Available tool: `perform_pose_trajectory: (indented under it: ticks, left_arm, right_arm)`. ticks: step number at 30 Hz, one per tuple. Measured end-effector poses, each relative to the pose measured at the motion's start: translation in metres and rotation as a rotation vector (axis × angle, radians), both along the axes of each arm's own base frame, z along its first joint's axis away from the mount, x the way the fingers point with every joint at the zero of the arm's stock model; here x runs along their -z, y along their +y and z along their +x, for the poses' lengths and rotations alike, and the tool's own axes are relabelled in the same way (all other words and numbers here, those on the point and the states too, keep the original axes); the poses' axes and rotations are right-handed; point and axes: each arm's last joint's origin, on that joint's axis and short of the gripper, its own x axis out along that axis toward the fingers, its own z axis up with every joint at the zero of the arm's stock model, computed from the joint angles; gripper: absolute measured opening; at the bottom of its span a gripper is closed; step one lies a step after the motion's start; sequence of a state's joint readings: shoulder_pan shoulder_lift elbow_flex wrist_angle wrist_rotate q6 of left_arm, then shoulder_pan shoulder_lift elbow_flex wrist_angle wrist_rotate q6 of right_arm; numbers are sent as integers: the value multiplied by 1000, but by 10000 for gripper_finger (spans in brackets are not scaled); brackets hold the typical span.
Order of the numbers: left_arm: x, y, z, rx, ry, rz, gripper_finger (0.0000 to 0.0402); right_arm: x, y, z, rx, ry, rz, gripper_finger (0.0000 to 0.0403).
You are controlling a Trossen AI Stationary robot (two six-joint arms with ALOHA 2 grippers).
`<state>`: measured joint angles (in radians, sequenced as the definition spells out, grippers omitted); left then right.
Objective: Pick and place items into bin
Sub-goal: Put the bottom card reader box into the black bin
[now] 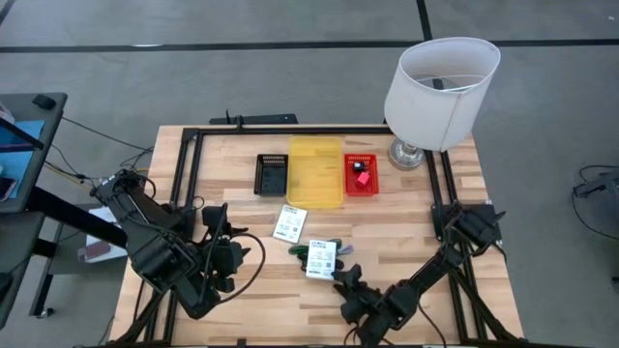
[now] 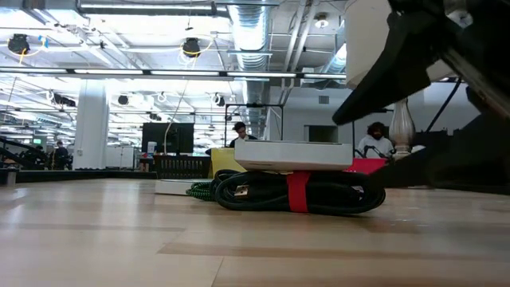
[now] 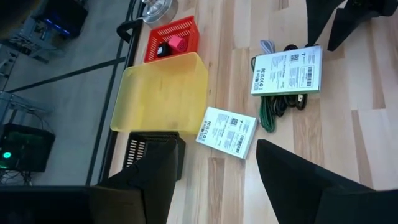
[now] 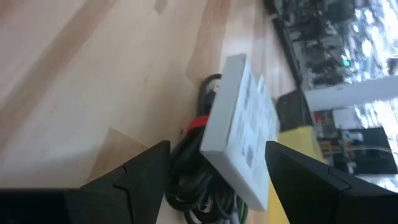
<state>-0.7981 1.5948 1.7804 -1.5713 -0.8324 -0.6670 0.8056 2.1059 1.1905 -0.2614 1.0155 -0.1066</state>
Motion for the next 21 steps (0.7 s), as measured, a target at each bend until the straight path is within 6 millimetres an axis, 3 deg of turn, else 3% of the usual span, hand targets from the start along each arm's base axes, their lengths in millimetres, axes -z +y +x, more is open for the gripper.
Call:
perform_pose_trajectory:
  ticks: [21]
  left_arm:
    - [0,0,0,-2,-2,-3,210]
  right_arm:
    - [1,-12,13,47,-10,-5,258]
